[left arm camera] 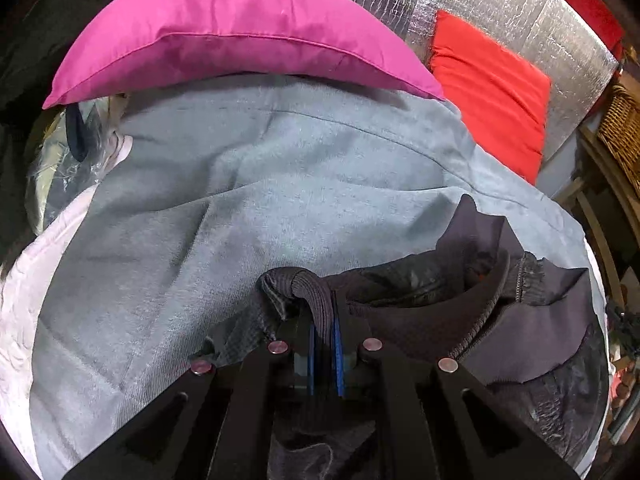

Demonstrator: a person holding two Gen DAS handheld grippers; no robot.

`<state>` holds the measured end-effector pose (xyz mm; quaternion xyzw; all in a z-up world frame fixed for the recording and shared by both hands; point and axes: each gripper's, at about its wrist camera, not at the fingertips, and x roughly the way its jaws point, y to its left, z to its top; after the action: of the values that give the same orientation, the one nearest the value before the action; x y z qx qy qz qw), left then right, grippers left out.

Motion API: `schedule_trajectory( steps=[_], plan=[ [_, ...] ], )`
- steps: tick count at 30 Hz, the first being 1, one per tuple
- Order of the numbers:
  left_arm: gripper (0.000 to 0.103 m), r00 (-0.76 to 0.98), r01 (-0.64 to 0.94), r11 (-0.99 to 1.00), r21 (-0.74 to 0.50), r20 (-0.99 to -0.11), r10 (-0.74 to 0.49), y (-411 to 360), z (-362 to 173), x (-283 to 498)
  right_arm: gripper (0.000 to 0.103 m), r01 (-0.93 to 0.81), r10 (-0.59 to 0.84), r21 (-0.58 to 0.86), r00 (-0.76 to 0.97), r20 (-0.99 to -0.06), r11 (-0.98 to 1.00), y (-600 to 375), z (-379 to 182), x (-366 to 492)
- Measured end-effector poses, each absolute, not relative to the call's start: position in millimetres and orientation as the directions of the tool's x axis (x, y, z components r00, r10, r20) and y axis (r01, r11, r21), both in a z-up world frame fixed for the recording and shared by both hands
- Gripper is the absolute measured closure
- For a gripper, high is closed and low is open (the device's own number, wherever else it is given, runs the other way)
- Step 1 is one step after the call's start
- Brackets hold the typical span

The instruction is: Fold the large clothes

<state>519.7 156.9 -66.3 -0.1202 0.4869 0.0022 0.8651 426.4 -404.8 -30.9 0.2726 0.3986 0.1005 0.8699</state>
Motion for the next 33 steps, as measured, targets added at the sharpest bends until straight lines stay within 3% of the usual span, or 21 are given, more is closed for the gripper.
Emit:
schedule_trajectory(
  steps=[3, 5, 6, 7, 8, 9, 11, 12, 14, 17, 23, 29, 30, 31, 32, 33],
  plan=[
    [0.091, 0.503, -0.115, 0.966, -0.231, -0.852, -0.144, 161.9, -66.0, 523.8, 0.096, 0.02, 0.399, 0.523, 0.623, -0.673, 0.852, -400.7, -35.6, 437.9],
    [0.09, 0.492, -0.118, 0.955, -0.273, -0.851, -0.183, 168.1, -63.6, 525.2, 0.086, -0.005, 0.406, 0.501, 0.594, -0.694, 0.866, -393.3, -38.7, 444.4],
    [0.088, 0.492, -0.117, 0.944, -0.307, -0.844, -0.214, 173.1, -60.7, 525.3, 0.06, -0.014, 0.401, 0.488, 0.591, -0.7, 0.873, -389.7, -38.7, 445.3],
    [0.087, 0.498, -0.108, 0.932, -0.347, -0.83, -0.251, 178.8, -56.6, 524.1, 0.011, -0.023, 0.403, 0.486, 0.592, -0.698, 0.874, -387.8, -38.4, 444.5],
    [0.076, 0.505, -0.105, 0.927, -0.359, -0.822, -0.261, 181.2, -54.3, 522.7, 0.0, -0.035, 0.422, 0.505, 0.6, -0.679, 0.862, -388.9, -38.1, 441.7],
    [0.05, 0.536, -0.113, 0.932, -0.344, -0.811, -0.235, 186.0, -47.7, 518.7, 0.0, -0.046, 0.438, 0.526, 0.618, -0.653, 0.849, -391.1, -36.0, 437.5],
    [0.017, 0.631, -0.16, 0.953, -0.257, -0.769, -0.102, 196.1, -29.3, 506.0, 0.0, -0.057, 0.453, 0.544, 0.629, -0.632, 0.837, -396.0, -31.2, 431.7],
    [0.015, 0.705, -0.176, 0.957, -0.232, -0.708, -0.042, 205.0, -16.8, 495.1, 0.0, -0.056, 0.444, 0.538, 0.64, -0.627, 0.841, -399.0, -27.4, 429.4],
    [0.015, 0.734, -0.172, 0.964, -0.205, -0.679, -0.013, 212.4, -9.4, 488.7, 0.0, -0.063, 0.425, 0.509, 0.644, -0.636, 0.858, -400.2, -21.6, 427.6],
    [0.015, 0.671, -0.07, 0.986, -0.154, -0.739, -0.068, 203.5, -21.2, 497.2, 0.0, -0.121, 0.438, 0.467, 0.605, -0.664, 0.876, -393.9, -18.9, 429.2],
    [0.015, 0.581, 0.136, 0.99, 0.047, -0.813, -0.042, 157.5, -66.4, 522.5, 0.0, -0.201, 0.453, 0.411, 0.502, -0.736, 0.889, -377.9, -37.3, 440.0],
    [0.015, 0.539, 0.214, 0.975, 0.059, -0.84, -0.068, 136.4, -84.2, 544.3, 0.009, -0.259, 0.456, 0.376, 0.447, -0.77, 0.89, -366.8, -52.4, 455.5],
    [0.019, 0.528, 0.214, 0.975, 0.05, -0.846, -0.073, 134.4, -86.1, 548.4, 0.013, -0.267, 0.456, 0.372, 0.439, -0.774, 0.889, -364.2, -53.7, 458.4],
    [0.028, 0.515, 0.21, 0.977, 0.043, -0.854, -0.073, 133.3, -89.0, 552.3, 0.025, -0.277, 0.454, 0.365, 0.426, -0.783, 0.889, -360.3, -55.5, 461.6],
    [0.058, 0.495, 0.205, 0.978, 0.039, -0.866, -0.069, 131.1, -93.7, 557.7, 0.034, -0.284, 0.451, 0.358, 0.416, -0.79, 0.89, -356.9, -57.3, 463.7],
    [0.077, 0.477, 0.174, 0.982, 0.077, -0.879, -0.015, 129.2, -98.8, 561.9, 0.048, -0.293, 0.441, 0.343, 0.399, -0.804, 0.892, -351.2, -59.7, 466.4]
  ],
)
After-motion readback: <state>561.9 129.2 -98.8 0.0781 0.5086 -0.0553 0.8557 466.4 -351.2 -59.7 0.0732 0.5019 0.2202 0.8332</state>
